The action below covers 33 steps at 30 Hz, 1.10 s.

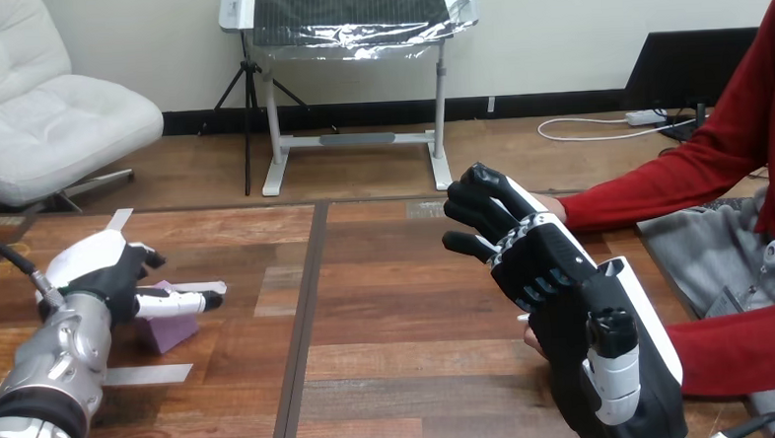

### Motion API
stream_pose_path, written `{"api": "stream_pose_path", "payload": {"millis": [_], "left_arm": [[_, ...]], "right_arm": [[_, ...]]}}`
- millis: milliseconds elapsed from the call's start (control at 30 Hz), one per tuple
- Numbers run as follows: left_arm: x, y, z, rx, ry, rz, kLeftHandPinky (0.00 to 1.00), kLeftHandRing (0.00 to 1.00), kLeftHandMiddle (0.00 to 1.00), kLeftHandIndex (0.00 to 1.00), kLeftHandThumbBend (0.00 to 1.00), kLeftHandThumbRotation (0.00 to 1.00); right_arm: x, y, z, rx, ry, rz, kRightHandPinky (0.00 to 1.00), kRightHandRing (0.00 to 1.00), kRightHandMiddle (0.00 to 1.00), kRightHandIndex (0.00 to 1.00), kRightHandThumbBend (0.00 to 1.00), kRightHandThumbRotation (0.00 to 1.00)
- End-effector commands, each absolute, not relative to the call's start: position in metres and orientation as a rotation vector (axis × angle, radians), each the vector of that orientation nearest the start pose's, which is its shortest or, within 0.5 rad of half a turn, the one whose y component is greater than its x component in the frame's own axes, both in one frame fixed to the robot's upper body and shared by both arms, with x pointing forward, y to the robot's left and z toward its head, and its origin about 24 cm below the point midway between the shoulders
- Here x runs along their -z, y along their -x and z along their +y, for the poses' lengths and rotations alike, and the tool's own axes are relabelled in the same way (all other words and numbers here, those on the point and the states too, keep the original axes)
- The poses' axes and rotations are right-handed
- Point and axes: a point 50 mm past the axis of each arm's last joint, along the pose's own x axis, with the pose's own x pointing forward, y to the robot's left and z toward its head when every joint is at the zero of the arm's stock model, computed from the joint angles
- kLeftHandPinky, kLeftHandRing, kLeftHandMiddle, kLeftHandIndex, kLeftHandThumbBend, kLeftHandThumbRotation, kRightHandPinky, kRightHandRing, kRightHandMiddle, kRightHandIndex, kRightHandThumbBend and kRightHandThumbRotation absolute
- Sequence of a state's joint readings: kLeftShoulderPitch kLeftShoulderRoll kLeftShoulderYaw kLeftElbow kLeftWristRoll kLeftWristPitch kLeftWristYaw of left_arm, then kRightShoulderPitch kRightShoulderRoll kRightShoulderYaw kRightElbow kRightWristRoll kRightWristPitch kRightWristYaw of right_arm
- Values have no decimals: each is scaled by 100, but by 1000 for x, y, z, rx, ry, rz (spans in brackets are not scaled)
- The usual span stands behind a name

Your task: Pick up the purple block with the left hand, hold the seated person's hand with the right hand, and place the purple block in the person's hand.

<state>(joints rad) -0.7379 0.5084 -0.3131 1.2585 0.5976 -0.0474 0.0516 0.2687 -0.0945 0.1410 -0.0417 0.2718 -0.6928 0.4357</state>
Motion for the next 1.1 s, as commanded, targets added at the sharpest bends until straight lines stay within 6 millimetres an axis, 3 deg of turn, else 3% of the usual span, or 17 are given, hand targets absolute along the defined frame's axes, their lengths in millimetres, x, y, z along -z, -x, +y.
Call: {"api": "stream_pose_path", "payload": {"millis": [0, 533, 1067], "left_arm": [[-55, -360, 276, 27, -1289, 436, 80, 84, 85, 84, 88, 56], [-52, -360, 276, 39, -1296, 457, 80, 86, 86, 85, 89, 49], [-53, -362, 273, 29, -1261, 479, 76, 84, 86, 83, 86, 31]], "right_arm": [[-75, -185, -140, -414, -81, -573, 85, 90, 89, 90, 79, 100], [-77, -185, -140, -414, -81, -572, 85, 90, 89, 90, 83, 100], [-79, -185, -139, -410, -80, -574, 83, 89, 88, 90, 85, 100]]}}
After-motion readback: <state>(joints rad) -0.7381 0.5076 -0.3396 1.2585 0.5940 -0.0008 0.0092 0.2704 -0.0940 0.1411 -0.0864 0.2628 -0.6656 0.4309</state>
